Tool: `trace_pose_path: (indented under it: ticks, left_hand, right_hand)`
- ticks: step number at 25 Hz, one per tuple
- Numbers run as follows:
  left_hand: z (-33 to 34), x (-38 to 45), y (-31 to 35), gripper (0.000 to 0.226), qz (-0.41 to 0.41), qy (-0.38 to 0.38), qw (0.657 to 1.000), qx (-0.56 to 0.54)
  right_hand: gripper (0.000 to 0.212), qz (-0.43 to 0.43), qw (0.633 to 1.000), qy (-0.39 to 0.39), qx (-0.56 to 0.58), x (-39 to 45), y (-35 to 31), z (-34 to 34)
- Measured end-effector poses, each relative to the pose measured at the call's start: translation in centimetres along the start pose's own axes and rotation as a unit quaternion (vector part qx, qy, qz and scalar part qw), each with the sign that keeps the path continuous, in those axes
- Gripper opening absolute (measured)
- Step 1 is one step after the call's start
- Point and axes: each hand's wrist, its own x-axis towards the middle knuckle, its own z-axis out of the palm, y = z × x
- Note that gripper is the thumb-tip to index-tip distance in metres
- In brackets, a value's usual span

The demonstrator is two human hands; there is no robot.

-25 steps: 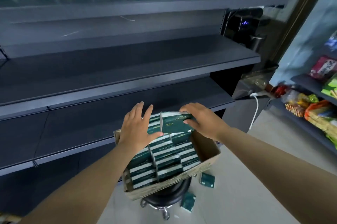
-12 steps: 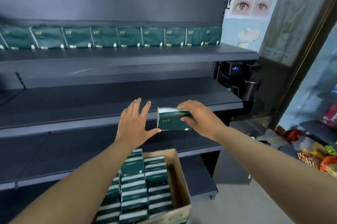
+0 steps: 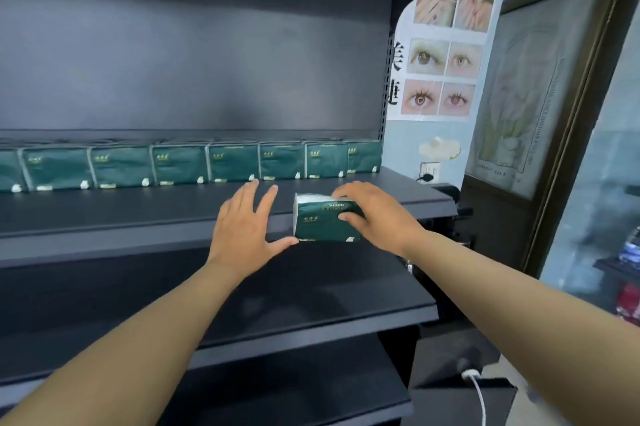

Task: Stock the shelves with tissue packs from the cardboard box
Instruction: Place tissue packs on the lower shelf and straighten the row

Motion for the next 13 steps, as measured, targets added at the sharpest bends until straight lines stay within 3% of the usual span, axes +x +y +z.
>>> trace_pose_path:
  ticks: [7,13]
  left_hand:
    - [4.2,12.7,2.9,0.096,-0.012,0.052,0.997,0.046]
    - [11.4,19.8,6.3,0.097,-0.059,0.040,0.995,0.072]
  right_hand:
    - [0.033,-0.033,0.999,0.040,0.005,7.8,10.3,-2.9]
    - [0.032,-0.076,0.997,0.007,0.013,13.9,21.8,-2.5]
